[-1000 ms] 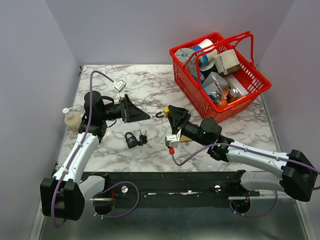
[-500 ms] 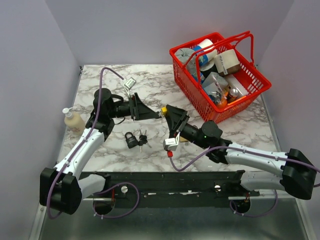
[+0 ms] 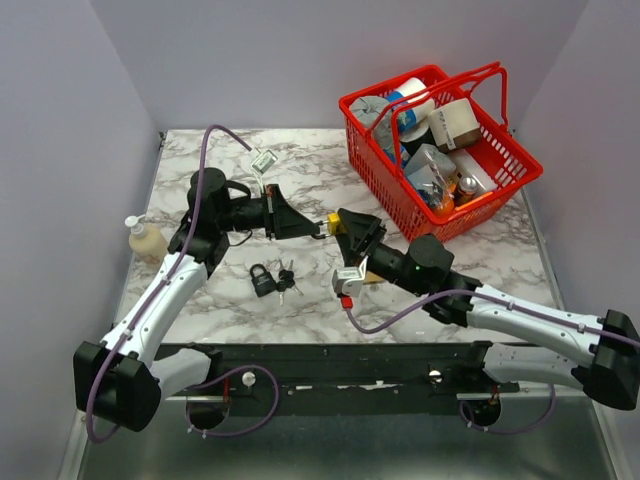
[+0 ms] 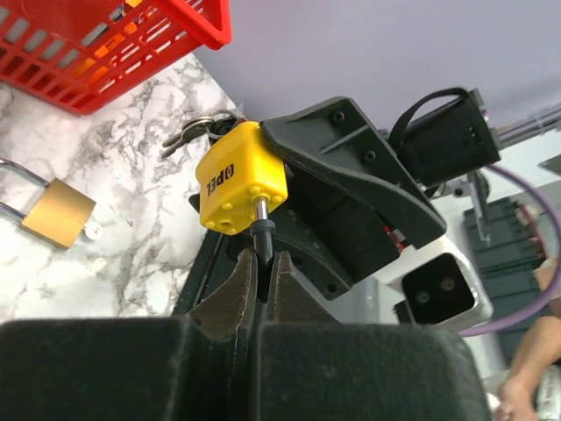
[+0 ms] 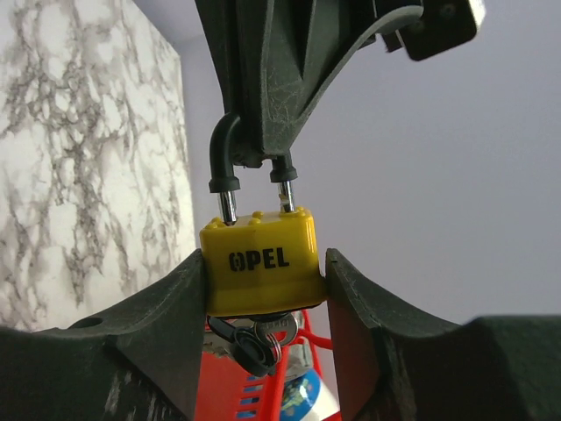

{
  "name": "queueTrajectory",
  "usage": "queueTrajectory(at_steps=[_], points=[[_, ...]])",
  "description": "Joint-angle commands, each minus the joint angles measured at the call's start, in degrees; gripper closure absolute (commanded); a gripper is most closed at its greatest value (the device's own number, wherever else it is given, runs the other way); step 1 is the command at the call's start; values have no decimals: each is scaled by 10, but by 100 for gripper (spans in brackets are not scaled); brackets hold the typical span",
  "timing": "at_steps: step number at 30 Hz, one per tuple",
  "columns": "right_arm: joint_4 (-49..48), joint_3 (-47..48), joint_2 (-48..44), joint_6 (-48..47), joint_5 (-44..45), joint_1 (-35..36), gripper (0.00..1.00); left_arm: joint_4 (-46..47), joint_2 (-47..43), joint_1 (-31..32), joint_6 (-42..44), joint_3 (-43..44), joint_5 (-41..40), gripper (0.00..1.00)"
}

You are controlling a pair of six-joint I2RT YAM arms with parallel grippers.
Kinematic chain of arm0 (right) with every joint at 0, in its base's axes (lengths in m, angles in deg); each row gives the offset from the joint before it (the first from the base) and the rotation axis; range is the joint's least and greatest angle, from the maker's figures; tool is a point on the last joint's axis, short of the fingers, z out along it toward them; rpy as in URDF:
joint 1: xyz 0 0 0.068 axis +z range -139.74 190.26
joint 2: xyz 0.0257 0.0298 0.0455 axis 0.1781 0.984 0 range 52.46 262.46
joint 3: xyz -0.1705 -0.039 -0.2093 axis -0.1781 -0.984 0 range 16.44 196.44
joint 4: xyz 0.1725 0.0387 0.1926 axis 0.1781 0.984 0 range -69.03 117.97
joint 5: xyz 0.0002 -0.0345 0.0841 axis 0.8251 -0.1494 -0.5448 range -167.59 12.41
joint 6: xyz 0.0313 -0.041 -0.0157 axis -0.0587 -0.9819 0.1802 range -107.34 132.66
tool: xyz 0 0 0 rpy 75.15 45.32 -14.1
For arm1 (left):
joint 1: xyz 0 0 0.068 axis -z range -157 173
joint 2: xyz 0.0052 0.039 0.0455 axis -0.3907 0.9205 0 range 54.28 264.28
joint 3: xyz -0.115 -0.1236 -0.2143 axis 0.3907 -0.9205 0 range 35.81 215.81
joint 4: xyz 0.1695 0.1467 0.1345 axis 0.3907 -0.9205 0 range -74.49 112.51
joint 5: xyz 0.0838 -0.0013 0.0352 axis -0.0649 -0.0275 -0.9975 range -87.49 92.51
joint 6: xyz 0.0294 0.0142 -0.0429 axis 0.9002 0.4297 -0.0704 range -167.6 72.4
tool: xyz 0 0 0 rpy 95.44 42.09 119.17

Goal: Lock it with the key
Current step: Pick up the lock from the center of the board.

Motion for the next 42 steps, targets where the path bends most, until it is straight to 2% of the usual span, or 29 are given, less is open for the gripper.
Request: queueTrajectory(at_steps=[1, 7, 11, 23, 36, 42], points=[[78, 52, -30, 91, -14, 7, 99, -104, -18, 18, 125, 42, -33, 100], [146, 79, -46, 146, -42, 7, 99, -198, -25, 30, 236, 80, -71, 100], [162, 87, -53, 161, -51, 6, 100, -236, -26, 31, 270, 103, -86, 100], [193, 127, -45, 191, -82, 6, 100, -231, -15, 56, 282, 120, -109, 100], [183, 141, -37, 184, -126, 9, 99, -163, -3, 79, 252, 102, -118, 100], [187, 142, -34, 187, -121, 11, 99, -149, -3, 82, 234, 103, -89, 100]])
